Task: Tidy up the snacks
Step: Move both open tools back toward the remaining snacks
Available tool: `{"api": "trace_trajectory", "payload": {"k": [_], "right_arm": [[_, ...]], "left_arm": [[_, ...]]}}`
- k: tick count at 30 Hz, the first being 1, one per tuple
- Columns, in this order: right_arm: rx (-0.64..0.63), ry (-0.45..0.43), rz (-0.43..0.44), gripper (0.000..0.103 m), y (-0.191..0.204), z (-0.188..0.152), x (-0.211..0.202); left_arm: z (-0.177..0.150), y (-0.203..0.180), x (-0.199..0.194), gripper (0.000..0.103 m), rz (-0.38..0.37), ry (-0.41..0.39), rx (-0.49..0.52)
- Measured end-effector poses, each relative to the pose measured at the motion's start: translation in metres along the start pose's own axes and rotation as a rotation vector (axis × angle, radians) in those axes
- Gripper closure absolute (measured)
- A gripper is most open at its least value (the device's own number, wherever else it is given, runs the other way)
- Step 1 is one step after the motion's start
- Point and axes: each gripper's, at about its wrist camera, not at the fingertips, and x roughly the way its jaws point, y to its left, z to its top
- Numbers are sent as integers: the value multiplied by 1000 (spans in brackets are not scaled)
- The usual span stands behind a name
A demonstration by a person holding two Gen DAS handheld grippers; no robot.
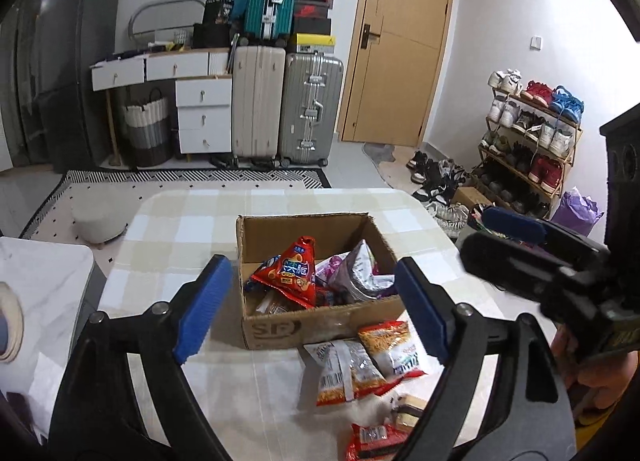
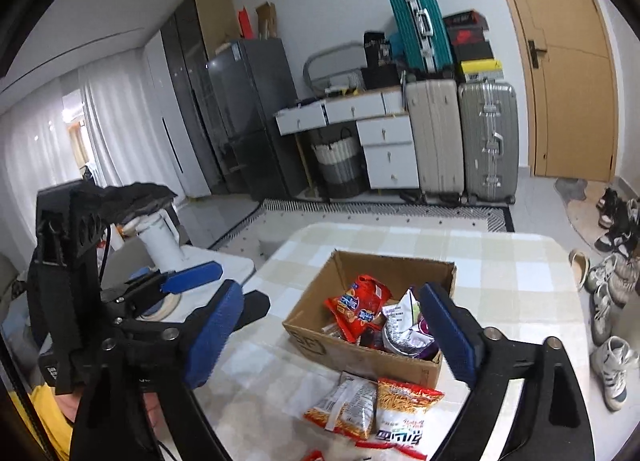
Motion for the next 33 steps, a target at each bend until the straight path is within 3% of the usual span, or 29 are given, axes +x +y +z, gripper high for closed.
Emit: {"api": "trace_trajectory", "payload": {"k": [6,8,20,24,28,33], "right_arm": [[-44,-58,18,4,23,-5,-46],[-53,-78,16,2,30,-7,-60],[-173,-269,31,1,73,-49,-137],[-193,-309,25,1,80,-73,-148],[-164,-279,-1,1,73,-91,-145],[-96,-219,-44,1,53,-114,-132]], "left_arm": [[-9,-19,-53,15,9,-33,22],[-14,-23,-71,0,11,-48,13],[-44,-23,-142,1,17,-90,-3],[-55,-22,-147,1,26,-79,10],[-74,-14,-143,1,7,-46,-9],[-101,-7,-105,1,-20,35,-8]]}}
